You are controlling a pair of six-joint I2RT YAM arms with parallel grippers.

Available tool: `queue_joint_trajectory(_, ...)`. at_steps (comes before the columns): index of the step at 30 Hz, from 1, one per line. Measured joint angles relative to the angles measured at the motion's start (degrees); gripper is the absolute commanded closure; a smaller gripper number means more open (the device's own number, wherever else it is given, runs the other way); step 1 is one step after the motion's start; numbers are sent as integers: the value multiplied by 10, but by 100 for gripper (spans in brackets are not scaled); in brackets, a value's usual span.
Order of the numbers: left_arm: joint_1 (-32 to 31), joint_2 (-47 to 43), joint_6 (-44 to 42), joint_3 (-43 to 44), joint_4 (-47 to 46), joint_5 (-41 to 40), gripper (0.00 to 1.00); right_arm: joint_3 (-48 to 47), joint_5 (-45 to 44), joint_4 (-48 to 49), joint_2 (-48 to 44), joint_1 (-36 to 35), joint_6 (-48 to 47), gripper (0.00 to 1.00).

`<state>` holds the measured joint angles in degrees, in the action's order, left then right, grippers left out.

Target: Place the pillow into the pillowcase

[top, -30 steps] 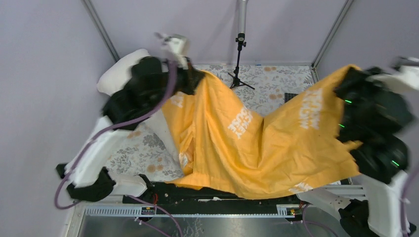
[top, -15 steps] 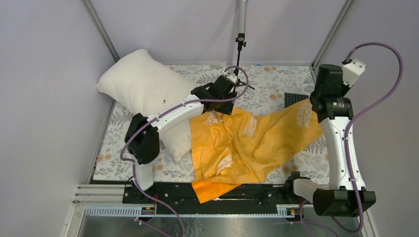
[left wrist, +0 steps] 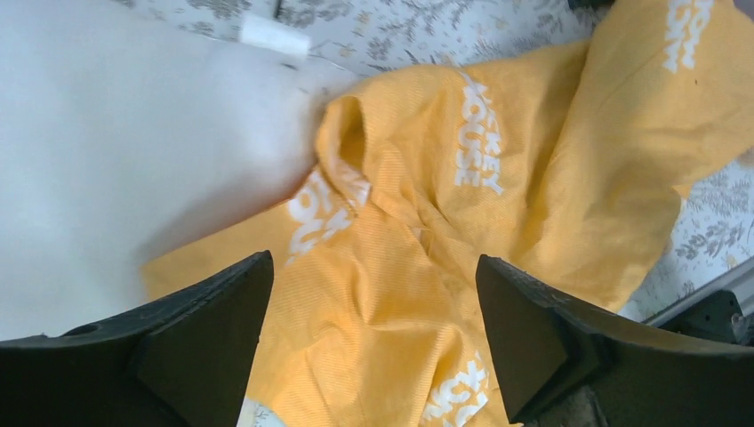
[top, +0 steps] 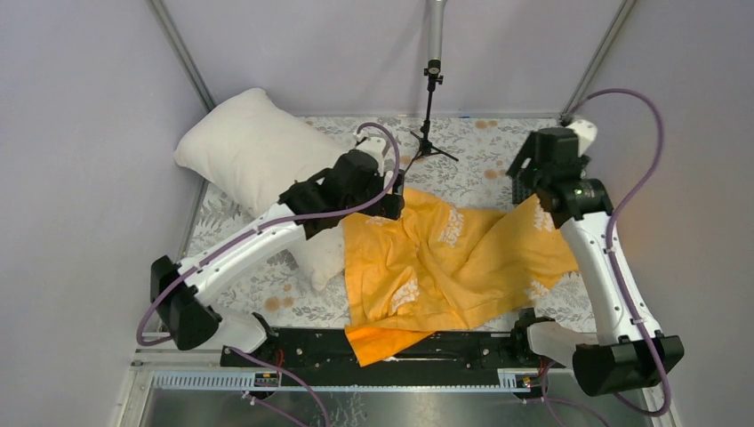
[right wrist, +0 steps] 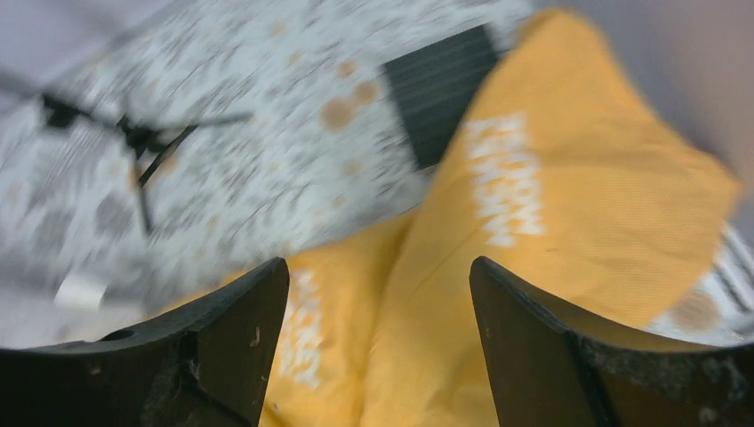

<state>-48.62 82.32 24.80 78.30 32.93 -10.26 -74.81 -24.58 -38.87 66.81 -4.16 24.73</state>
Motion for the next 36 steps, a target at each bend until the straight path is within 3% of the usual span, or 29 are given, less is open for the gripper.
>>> queue_joint_trajectory(5, 18, -48, 8, -29, -2, -10, 7, 70, 39, 35, -12, -103, 4, 18)
queue_joint_trajectory(11, -30, -52, 23, -75, -23, 43, 10, 163, 41, 17, -49, -105, 42, 10)
queue_joint_trajectory(17, -104, -16, 45, -114, -61, 60, 14, 180, -18, -17, -129, -104, 61, 12)
queue_joint_trajectory(20, -100, -3, 66, -129, -70, 47, 12, 180, -2, -4, -99, -104, 64, 13)
queue_joint_trajectory(24, -92, -8, 83, -129, -69, -8, 8, 180, 50, 42, 8, -109, 61, 12)
queue_joint_trajectory(27, -63, -29, 85, -127, -61, -35, 5, 179, 83, 78, 59, -127, 49, 11)
queue_joint_trajectory(36, 145, -43, 58, -30, -20, -47, 1, 122, 199, 249, 131, -220, -35, 4)
